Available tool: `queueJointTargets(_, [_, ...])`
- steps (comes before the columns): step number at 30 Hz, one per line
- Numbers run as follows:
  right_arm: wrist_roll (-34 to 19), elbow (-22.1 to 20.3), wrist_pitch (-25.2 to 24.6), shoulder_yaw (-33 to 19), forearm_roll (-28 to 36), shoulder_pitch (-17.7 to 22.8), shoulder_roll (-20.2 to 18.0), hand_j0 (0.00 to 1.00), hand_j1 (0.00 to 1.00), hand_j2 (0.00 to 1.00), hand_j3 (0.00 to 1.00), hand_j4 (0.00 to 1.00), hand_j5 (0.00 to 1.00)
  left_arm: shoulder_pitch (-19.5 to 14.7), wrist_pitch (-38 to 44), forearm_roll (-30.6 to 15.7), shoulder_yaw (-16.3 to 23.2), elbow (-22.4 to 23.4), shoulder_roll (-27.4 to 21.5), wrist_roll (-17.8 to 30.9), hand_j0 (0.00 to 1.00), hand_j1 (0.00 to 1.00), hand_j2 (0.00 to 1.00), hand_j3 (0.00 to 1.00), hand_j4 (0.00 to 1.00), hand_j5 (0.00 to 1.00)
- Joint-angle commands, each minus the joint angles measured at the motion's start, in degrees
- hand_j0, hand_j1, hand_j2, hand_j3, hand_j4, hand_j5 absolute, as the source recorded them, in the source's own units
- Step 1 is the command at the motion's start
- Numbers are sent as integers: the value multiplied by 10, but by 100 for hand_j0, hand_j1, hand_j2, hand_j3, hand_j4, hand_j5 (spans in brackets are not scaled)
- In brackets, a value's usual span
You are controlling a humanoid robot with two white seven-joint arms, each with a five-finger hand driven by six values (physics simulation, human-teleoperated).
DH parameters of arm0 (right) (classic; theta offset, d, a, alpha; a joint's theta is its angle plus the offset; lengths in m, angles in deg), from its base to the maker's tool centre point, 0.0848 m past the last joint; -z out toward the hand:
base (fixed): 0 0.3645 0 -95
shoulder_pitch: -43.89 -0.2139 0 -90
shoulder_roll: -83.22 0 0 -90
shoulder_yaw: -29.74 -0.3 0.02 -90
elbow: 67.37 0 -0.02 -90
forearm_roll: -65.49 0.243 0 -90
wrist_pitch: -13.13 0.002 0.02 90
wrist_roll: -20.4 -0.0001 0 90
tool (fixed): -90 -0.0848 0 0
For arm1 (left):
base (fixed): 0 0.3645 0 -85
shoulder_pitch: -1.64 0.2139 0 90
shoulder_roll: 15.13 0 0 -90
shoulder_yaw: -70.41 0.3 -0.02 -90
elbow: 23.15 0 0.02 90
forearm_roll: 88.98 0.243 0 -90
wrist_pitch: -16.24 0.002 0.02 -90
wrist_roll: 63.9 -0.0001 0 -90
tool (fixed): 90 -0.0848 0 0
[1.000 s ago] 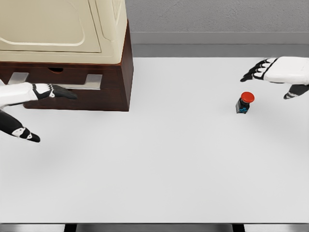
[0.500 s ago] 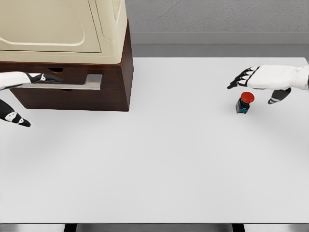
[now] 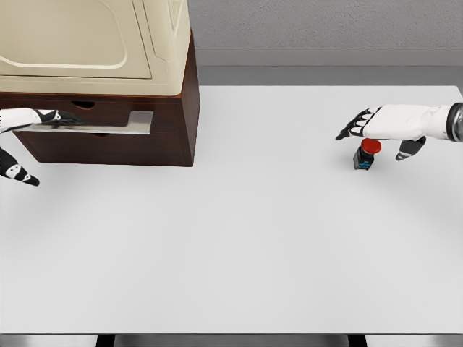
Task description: Open the cabinet drawer with left arm, and place a switch into the drawer with right arm
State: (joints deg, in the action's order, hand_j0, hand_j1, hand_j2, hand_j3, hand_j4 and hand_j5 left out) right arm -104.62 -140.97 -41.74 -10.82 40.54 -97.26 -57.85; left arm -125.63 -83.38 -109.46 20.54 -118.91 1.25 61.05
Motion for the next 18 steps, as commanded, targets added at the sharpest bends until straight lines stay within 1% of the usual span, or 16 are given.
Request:
queueJointTargets(1, [0, 4, -1, 0, 1, 0, 0, 100, 100, 100, 100, 100, 100, 0, 0, 7, 9, 2, 7, 0, 100, 100, 100, 100, 100, 100])
queueJointTargets(9, [0, 7, -1, 0, -3, 4, 1, 100, 100, 100, 100, 100, 100, 1, -2, 8, 26, 2, 11, 0, 100, 100, 100, 100, 100, 100])
queueJointTargets(11, [0, 17, -1, 0, -4, 4, 6, 100, 100, 100, 100, 100, 100, 2, -4, 8, 27, 2, 10, 0, 100, 100, 100, 100, 100, 100])
queueJointTargets(14, [0, 18, -1, 0, -4, 4, 8, 100, 100, 100, 100, 100, 100, 1, -8, 8, 34, 0, 9, 0, 100, 100, 100, 100, 100, 100])
queueJointTargets(18, [0, 18, -1, 11, -5, 4, 9, 100, 100, 100, 100, 100, 100, -1, -15, 7, 41, -1, 6, 0, 100, 100, 100, 100, 100, 100])
